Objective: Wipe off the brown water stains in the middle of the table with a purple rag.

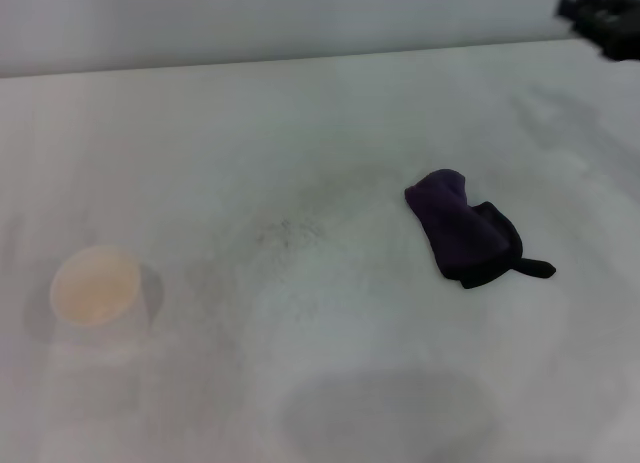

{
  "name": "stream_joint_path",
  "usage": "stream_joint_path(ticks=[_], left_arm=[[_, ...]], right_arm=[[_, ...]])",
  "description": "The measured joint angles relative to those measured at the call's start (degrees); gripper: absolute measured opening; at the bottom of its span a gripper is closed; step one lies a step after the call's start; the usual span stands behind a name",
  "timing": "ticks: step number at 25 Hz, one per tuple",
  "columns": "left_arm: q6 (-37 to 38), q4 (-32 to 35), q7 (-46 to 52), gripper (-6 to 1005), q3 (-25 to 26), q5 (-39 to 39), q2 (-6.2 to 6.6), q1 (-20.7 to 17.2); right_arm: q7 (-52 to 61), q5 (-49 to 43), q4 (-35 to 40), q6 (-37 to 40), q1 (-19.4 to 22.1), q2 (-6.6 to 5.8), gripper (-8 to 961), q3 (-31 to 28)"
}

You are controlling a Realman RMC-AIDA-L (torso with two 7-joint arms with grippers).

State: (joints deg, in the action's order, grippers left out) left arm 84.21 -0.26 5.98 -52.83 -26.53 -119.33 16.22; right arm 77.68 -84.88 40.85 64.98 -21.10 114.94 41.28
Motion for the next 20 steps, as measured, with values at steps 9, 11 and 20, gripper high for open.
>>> stream_joint_path(ticks=[9,11,20], left_arm=[[1.31,-0.63,0.2,892,0.1,3.04,-0.29,-0.1],[1.38,-0.99,0.6,892,0.1,3.44,-0.38,-0.05],[1.54,-3.61,0.76,893,-0.03,3.12,-0.41,0.18]], right_arm=[[-34.92,22.93,-20.71,10.44,0.88,0.09,395,-7.31],[-42.19,24.01,-24.37,14.24,0.91,0.16,395,-7.63],[-57.08,26.37,-34.75,20.54,0.99,0.31,395,-8.08]])
